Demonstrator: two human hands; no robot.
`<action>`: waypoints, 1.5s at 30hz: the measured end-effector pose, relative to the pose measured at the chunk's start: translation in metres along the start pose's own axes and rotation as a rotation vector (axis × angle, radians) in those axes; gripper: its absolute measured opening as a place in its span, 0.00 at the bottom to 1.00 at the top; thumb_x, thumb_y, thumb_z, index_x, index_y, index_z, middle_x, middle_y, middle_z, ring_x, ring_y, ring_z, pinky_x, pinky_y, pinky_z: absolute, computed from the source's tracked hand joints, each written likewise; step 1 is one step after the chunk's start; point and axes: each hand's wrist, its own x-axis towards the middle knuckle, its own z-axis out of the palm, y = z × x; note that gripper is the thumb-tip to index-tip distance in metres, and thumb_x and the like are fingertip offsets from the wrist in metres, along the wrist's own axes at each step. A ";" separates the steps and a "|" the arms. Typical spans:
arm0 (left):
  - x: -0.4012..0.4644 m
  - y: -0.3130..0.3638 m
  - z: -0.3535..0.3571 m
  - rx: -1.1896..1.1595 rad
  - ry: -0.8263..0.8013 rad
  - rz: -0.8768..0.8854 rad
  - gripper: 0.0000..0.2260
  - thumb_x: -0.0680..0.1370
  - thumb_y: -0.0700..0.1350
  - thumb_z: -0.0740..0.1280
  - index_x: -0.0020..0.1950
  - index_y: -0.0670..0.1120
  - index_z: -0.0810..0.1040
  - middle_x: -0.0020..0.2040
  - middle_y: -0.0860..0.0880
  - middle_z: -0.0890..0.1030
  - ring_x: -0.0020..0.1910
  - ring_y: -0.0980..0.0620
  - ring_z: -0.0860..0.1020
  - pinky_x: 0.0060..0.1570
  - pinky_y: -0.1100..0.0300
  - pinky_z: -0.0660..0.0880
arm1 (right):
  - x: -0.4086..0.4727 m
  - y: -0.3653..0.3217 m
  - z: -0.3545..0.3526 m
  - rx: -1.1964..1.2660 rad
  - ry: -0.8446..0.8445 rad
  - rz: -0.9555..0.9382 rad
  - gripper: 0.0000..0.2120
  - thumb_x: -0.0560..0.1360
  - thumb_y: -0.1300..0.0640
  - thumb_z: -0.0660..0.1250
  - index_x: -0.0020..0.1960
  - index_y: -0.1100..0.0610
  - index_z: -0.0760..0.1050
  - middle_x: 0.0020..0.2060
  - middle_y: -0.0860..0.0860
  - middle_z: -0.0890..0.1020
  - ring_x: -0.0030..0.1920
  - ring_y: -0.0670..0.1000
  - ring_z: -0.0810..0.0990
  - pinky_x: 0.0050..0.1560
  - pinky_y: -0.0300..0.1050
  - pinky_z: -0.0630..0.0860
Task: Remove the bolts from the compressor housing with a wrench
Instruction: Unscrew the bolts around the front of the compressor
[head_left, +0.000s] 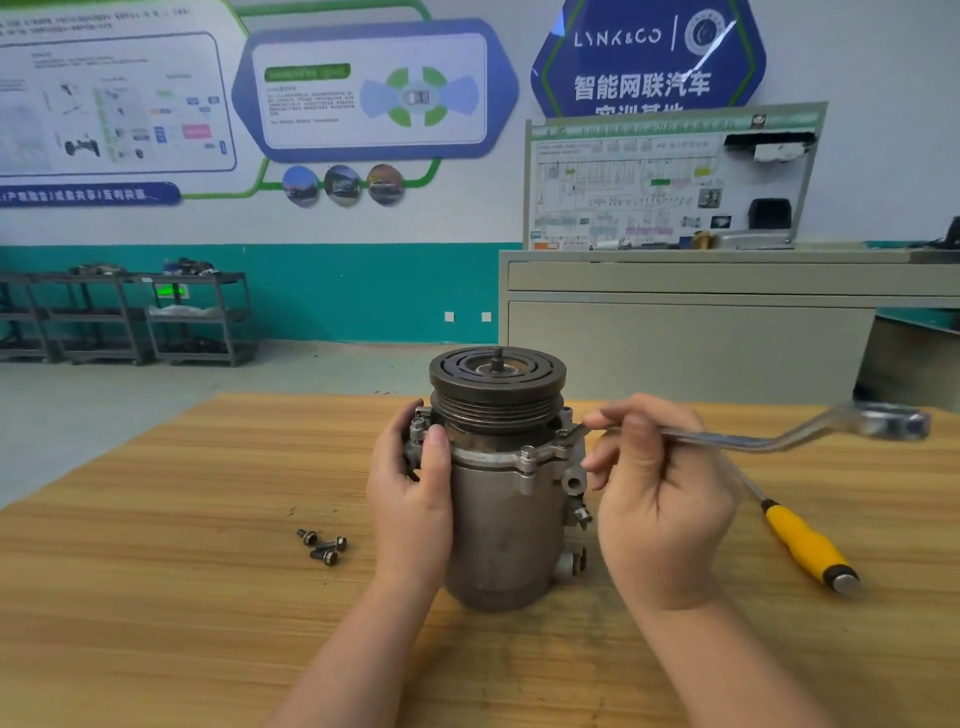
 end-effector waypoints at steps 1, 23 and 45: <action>0.000 0.000 0.000 0.001 0.000 -0.001 0.31 0.69 0.65 0.59 0.66 0.48 0.74 0.61 0.53 0.79 0.60 0.60 0.75 0.61 0.63 0.72 | 0.000 0.002 0.000 0.023 0.025 0.032 0.11 0.82 0.47 0.55 0.49 0.50 0.73 0.38 0.49 0.80 0.28 0.47 0.77 0.27 0.45 0.74; 0.001 0.000 0.001 0.018 0.008 0.022 0.26 0.73 0.59 0.60 0.66 0.46 0.74 0.60 0.52 0.78 0.60 0.61 0.75 0.57 0.73 0.69 | 0.032 0.012 -0.013 0.371 0.228 0.657 0.11 0.83 0.55 0.53 0.44 0.55 0.68 0.32 0.50 0.82 0.25 0.47 0.76 0.24 0.38 0.72; 0.000 0.003 0.001 0.017 0.011 -0.015 0.31 0.69 0.64 0.60 0.66 0.46 0.74 0.61 0.48 0.78 0.63 0.52 0.75 0.66 0.47 0.70 | -0.007 -0.003 0.006 0.008 -0.053 -0.038 0.13 0.83 0.51 0.54 0.46 0.56 0.71 0.38 0.53 0.76 0.35 0.48 0.75 0.37 0.38 0.72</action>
